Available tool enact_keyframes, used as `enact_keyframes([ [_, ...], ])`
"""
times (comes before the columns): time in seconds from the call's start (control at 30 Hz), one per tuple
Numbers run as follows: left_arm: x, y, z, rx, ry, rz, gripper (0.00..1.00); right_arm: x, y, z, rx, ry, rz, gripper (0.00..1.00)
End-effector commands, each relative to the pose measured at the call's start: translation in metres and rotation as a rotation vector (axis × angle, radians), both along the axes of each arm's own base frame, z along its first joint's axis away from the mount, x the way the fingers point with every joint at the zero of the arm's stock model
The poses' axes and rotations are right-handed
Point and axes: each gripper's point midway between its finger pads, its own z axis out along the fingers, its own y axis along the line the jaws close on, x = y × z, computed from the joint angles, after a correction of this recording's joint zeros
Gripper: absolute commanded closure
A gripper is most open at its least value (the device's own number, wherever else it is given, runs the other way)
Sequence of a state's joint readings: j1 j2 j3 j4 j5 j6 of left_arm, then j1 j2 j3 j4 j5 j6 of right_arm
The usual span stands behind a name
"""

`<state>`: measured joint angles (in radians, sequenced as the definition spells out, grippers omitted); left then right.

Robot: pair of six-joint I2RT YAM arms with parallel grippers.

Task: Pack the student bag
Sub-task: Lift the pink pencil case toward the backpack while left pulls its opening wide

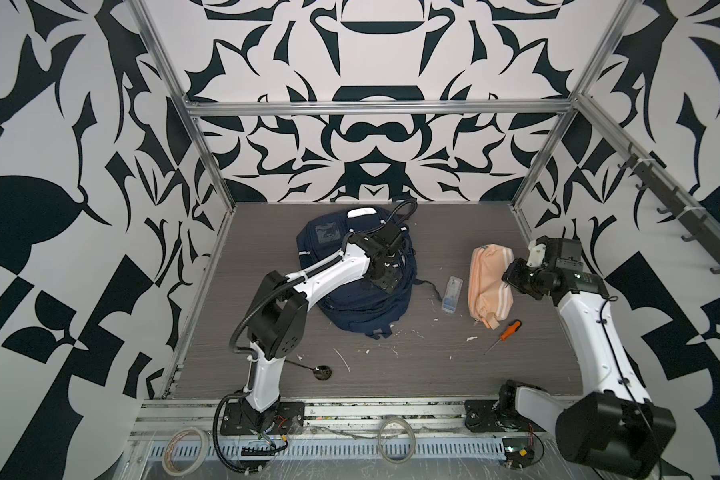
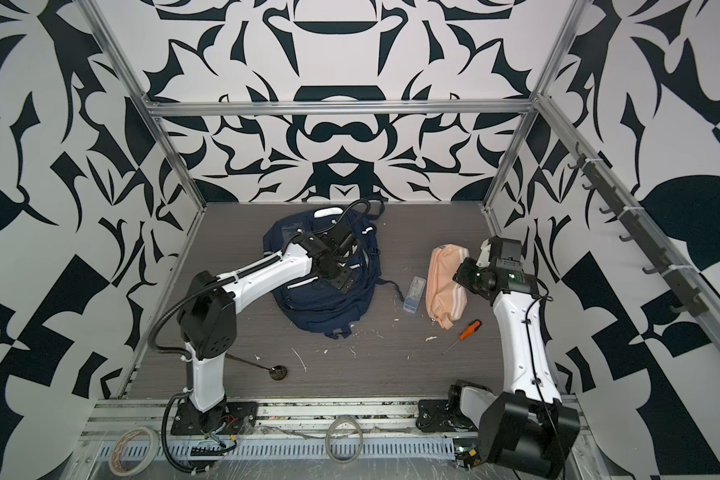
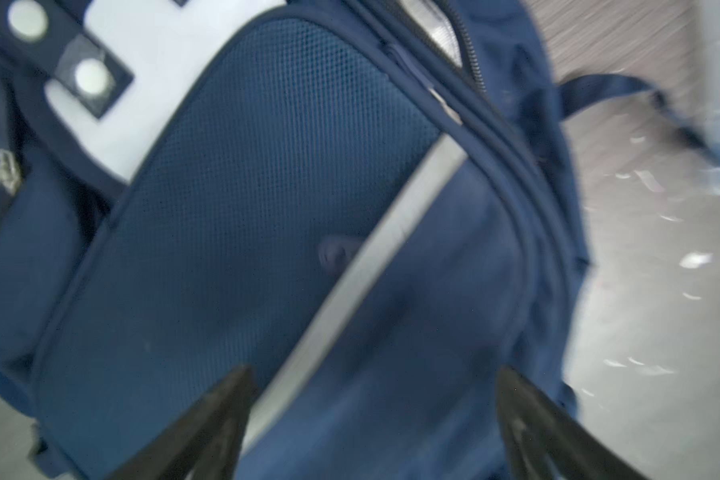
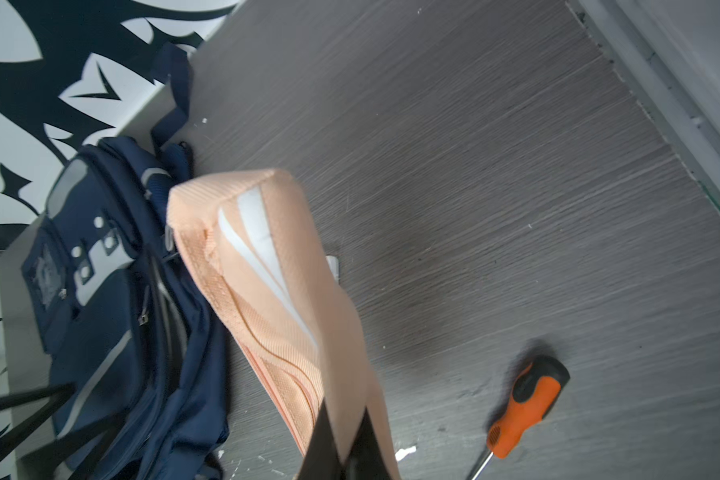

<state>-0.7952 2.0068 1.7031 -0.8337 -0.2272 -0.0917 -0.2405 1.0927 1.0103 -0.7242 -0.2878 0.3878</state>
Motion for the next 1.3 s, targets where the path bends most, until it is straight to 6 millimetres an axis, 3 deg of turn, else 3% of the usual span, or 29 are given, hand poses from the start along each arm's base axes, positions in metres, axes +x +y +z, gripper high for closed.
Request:
enact_keyframes([
  [0.0, 0.012, 0.008, -0.010, 0.133, -0.037, -0.059, 0.11, -0.011, 0.009, 0.019, 0.033, -0.021, -0.021, 1.00],
  [0.1, 0.019, 0.007, -0.024, 0.192, -0.068, -0.102, 0.14, -0.017, 0.014, 0.024, 0.054, -0.032, -0.029, 1.00],
  [0.17, 0.021, 0.009, -0.029, 0.225, -0.083, -0.117, 0.22, -0.020, 0.016, 0.028, 0.059, -0.038, -0.034, 1.00],
  [0.37, 0.024, 0.001, -0.031, 0.250, -0.168, -0.192, 0.37, -0.027, 0.018, 0.040, 0.052, -0.046, -0.025, 1.00],
  [0.6, 0.028, -0.004, -0.017, 0.224, -0.198, -0.188, 0.91, -0.031, 0.022, 0.047, 0.064, -0.047, -0.013, 1.00],
  [0.63, 0.028, -0.006, -0.012, 0.210, -0.200, -0.184, 1.00, -0.033, 0.023, 0.048, 0.064, -0.045, -0.012, 1.00],
  [0.73, 0.026, -0.012, 0.008, 0.153, -0.194, -0.167, 1.00, -0.037, 0.025, 0.048, 0.069, -0.041, -0.009, 1.00],
  [0.9, 0.018, -0.019, 0.065, 0.009, -0.169, -0.105, 1.00, -0.040, 0.035, 0.051, 0.113, -0.052, -0.003, 1.00],
  [1.07, 0.017, -0.004, 0.127, -0.183, -0.120, 0.055, 1.00, -0.035, 0.056, 0.052, 0.176, -0.038, 0.027, 1.00],
  [1.27, 0.005, 0.014, 0.178, -0.414, -0.030, 0.175, 1.00, -0.018, 0.088, 0.061, 0.287, -0.054, 0.010, 1.00],
])
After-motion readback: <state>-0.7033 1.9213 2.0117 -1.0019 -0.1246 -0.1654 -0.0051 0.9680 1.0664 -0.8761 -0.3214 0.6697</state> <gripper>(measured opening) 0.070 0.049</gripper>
